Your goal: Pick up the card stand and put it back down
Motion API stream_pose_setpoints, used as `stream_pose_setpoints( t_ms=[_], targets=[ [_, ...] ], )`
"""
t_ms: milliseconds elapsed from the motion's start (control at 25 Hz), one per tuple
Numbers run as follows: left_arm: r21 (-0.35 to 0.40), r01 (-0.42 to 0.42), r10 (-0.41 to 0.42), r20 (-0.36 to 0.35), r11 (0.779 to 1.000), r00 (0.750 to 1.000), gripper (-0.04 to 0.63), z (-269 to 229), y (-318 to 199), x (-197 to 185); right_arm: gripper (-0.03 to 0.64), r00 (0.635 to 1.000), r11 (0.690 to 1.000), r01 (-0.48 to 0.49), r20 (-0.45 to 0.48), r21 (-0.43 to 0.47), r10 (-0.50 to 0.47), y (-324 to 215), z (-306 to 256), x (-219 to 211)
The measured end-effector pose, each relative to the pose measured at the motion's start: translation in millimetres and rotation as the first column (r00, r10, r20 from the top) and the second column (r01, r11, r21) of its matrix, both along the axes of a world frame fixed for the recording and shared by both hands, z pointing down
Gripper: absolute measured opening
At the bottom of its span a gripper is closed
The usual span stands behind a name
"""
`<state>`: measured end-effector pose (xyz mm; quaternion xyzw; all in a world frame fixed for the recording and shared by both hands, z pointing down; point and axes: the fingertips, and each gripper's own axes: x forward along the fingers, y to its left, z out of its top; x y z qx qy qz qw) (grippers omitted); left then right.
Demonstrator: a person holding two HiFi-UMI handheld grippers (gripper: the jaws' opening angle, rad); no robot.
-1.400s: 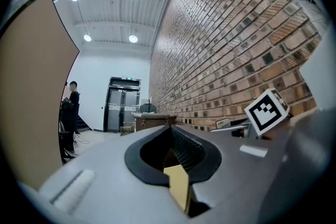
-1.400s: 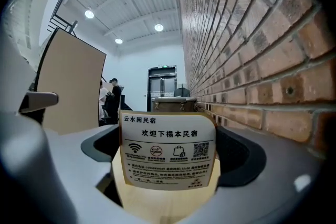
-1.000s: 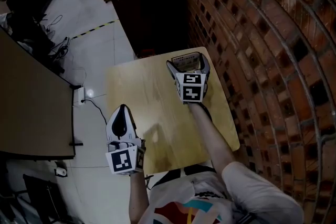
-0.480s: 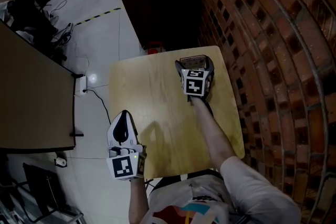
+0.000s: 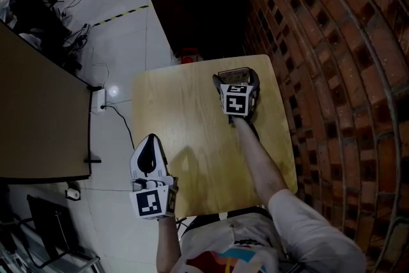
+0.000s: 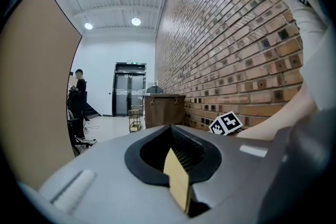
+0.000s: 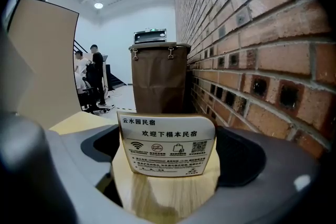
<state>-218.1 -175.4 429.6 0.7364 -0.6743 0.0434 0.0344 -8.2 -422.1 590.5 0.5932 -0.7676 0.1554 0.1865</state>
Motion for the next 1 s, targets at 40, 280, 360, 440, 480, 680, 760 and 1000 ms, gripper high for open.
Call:
stream_pose_setpoints(
  t_ms=[40,280,360,440,480,680,760,1000],
  targets=[
    [0.000,0.001,-0.001,0.000,1.000,1.000,0.005,0,1,1,0.546,1.000,1.000,0.003,0.002,-0.002,-0.003,0,0,0],
    [0.001,-0.002,0.002,0.009,1.000,1.000,0.005,-2,5,3,0.548,1.000,1.000,0.017,0.009,-0.005,-0.017,1,0,1],
    [0.000,0.000,0.000,0.013,1.000,1.000,0.005,-3,8,3,0.548,1.000,1.000,0.009,0.009,-0.008,-0.009,1,-1,5],
    [0.000,0.005,-0.005,0.017,1.000,1.000,0.005,-4,11,2,0.549,1.000,1.000,0.003,0.014,-0.008,-0.003,0,-2,8],
    [0.002,0.008,-0.008,0.019,1.000,1.000,0.005,-5,12,2,0.549,1.000,1.000,0.002,0.014,-0.006,-0.002,0,-4,9],
    [0.009,0.011,-0.011,0.019,1.000,1.000,0.005,-7,18,3,0.549,1.000,1.000,0.017,0.002,0.007,-0.017,4,-9,9],
    [0.017,0.006,-0.007,0.020,1.000,1.000,0.005,-9,20,5,0.549,1.000,1.000,0.017,0.004,0.013,-0.017,5,-13,9],
    [0.038,0.004,-0.005,0.020,0.999,1.000,0.005,-20,28,9,0.516,0.998,0.999,0.009,0.067,0.047,-0.012,12,-37,17]
  ],
)
